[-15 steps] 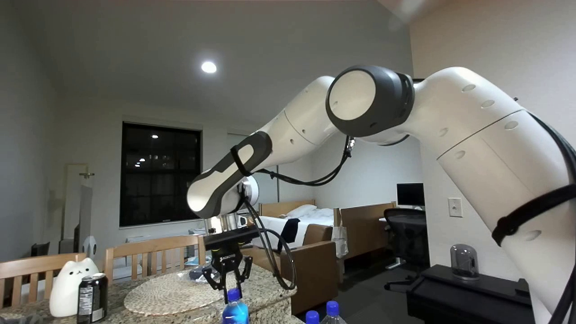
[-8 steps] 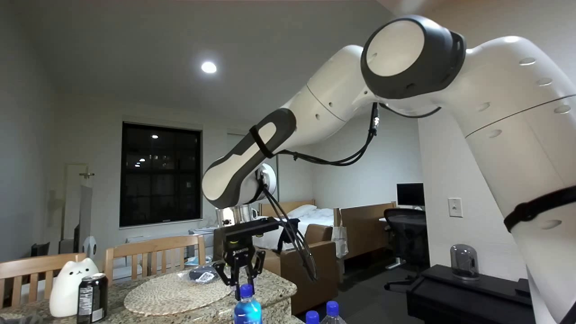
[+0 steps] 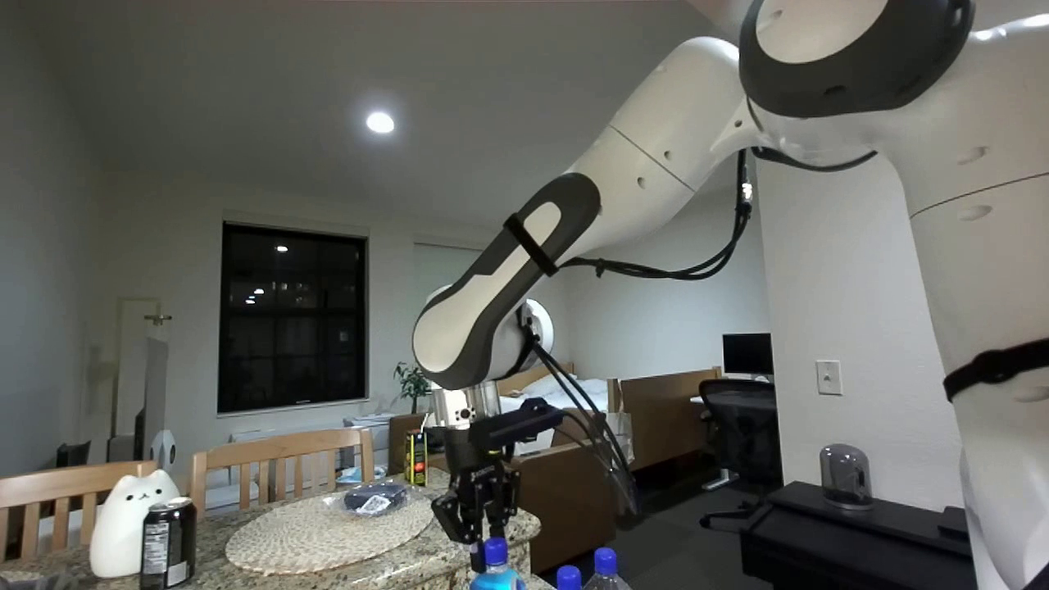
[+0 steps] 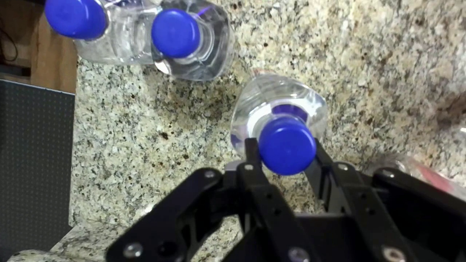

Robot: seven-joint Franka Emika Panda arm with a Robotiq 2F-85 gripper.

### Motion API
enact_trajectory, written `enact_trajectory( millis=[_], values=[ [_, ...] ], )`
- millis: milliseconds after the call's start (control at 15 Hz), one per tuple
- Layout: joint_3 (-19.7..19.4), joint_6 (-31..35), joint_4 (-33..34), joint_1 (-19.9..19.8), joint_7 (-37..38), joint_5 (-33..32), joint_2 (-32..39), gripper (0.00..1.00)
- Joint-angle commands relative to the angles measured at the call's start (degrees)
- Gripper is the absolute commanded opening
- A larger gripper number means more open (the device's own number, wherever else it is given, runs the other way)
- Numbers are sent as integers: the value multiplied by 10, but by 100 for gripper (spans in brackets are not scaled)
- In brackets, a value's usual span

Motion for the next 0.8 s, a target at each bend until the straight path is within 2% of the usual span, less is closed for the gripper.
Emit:
enact_trajectory(
  millis=[0, 400, 733],
  values=[
    [13, 17, -82, -16, -86, 16, -80, 15],
    [17, 31, -147, -11, -133, 14, -121, 15],
    [22, 60, -159, -9, -132, 16, -113, 15]
  ],
)
